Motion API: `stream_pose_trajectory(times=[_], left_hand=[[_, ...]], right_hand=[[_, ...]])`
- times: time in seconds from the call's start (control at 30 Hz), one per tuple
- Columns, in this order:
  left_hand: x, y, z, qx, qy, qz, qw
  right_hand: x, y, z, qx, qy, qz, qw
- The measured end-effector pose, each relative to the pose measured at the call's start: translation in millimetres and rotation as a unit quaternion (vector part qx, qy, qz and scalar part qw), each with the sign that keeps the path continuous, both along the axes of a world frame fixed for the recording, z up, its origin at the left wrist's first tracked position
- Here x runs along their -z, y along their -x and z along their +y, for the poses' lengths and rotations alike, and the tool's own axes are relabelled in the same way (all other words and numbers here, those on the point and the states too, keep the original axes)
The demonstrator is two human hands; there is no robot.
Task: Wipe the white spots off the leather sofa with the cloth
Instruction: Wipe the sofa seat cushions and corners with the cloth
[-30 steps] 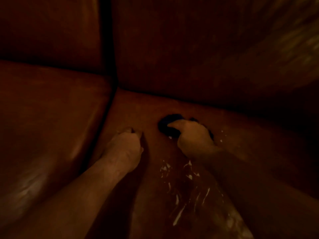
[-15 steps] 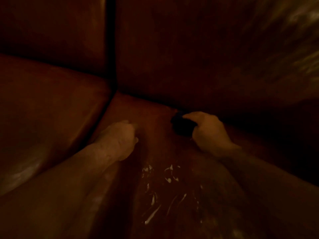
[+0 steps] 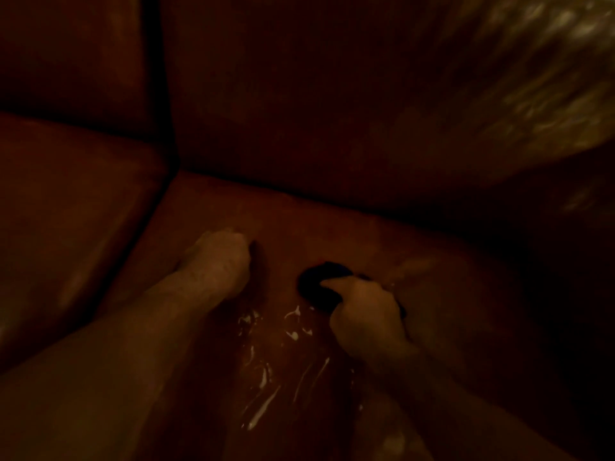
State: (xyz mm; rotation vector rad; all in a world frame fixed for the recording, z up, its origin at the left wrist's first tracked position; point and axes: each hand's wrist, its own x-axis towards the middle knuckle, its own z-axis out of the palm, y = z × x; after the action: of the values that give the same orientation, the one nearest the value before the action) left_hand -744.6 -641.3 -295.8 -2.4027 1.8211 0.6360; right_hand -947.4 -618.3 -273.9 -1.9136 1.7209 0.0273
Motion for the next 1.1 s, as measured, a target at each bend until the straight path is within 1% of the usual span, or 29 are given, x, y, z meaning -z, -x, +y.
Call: stream_pose_trajectory(times=[0.1,0.17,0.2,0.23,0.33,0.37,0.43,0.47,0.57,0.63,0.73,0.8,0.87,0.9,1.0,1.07,1.1], left_hand=[[-13,2,19,0.034,0.008,0.0,0.999],[-24,0,35,0.046,0.017,-0.009,0.999],[-28,-2,41,0.045,0.016,-0.012,0.999],[-32,-6,48,0.042,0.008,-0.013,0.999],[-35,-18,68,0.035,-0.028,-0.019,0.999],[-34,-22,75,0.036,-0.043,-0.02,0.998],[-32,-26,87,0.041,-0.066,-0.019,0.997],[-27,-30,94,0.04,-0.073,-0.017,0.996],[-10,-35,107,0.042,-0.061,-0.01,0.997],[-2,-35,110,0.041,-0.039,-0.007,0.998],[0,-34,115,0.028,-0.017,-0.001,0.999],[-4,-34,122,0.015,-0.014,0.008,1.0],[-9,-37,131,0.006,-0.018,0.01,1.0],[-12,-40,135,0.003,-0.014,0.008,1.0],[-20,-49,141,-0.017,-0.005,0.01,1.0],[-20,-52,141,-0.033,-0.01,0.015,0.999],[-18,-52,141,-0.038,-0.016,0.019,0.999]], right_hand=[[-6,-6,25,-0.044,-0.027,0.002,0.999],[-17,-3,25,-0.022,-0.055,-0.013,0.998],[-22,-1,21,-0.009,-0.052,-0.027,0.998],[-27,0,18,0.0,-0.037,-0.04,0.999],[-31,-6,4,-0.01,0.065,-0.074,0.995],[-26,-12,2,-0.012,0.066,-0.078,0.995],[-14,-28,3,-0.016,0.032,-0.067,0.997],[-5,-40,9,-0.036,0.018,-0.053,0.998],[15,-57,33,-0.086,0.026,-0.02,0.996],[13,-62,49,-0.093,0.021,-0.021,0.995],[1,-65,73,-0.131,-0.008,-0.014,0.991],[-7,-61,83,-0.14,-0.037,-0.017,0.989],[-15,-53,82,-0.136,-0.046,-0.03,0.989],[-20,-51,76,-0.13,-0.03,-0.032,0.991],[-27,-55,50,-0.093,0.068,-0.045,0.992],[-20,-70,35,-0.085,0.08,-0.05,0.992],[-16,-76,32,-0.083,0.06,-0.049,0.994]])
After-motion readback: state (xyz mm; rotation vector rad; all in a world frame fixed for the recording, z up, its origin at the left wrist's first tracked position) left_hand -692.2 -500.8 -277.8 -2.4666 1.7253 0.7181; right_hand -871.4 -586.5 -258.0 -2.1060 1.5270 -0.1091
